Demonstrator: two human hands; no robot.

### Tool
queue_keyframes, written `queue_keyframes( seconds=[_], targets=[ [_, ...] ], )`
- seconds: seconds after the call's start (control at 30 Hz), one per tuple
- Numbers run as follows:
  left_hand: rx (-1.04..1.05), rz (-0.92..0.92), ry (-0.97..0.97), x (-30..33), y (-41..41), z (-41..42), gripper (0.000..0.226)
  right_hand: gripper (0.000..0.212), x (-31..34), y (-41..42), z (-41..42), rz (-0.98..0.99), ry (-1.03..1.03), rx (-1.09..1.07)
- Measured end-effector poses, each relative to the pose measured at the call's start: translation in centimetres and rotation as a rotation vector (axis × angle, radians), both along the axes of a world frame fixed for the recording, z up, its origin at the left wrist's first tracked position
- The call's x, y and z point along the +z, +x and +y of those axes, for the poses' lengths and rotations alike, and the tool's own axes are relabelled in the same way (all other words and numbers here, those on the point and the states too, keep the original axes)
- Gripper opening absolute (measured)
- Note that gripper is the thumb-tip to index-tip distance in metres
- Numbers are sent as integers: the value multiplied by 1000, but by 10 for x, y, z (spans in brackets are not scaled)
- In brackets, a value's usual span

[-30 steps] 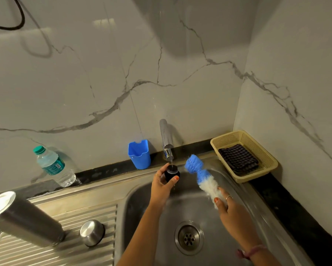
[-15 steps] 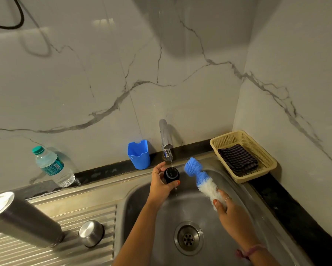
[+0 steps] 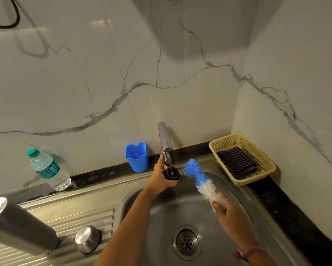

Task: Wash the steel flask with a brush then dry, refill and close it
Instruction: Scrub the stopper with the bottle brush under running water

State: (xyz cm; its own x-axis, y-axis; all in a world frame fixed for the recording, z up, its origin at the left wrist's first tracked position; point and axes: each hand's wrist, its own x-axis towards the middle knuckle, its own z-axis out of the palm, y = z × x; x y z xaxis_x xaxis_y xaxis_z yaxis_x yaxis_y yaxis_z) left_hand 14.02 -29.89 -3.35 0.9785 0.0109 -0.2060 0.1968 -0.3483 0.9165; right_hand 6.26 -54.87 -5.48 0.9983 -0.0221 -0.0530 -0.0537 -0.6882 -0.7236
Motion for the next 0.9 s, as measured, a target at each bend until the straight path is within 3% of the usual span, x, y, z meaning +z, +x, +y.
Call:
queue_keyframes(
  seconds=[0.9],
  targets=[
    [-41, 63, -76, 3, 5, 1, 124, 54, -5, 1, -1, 31, -15, -5]
  ],
)
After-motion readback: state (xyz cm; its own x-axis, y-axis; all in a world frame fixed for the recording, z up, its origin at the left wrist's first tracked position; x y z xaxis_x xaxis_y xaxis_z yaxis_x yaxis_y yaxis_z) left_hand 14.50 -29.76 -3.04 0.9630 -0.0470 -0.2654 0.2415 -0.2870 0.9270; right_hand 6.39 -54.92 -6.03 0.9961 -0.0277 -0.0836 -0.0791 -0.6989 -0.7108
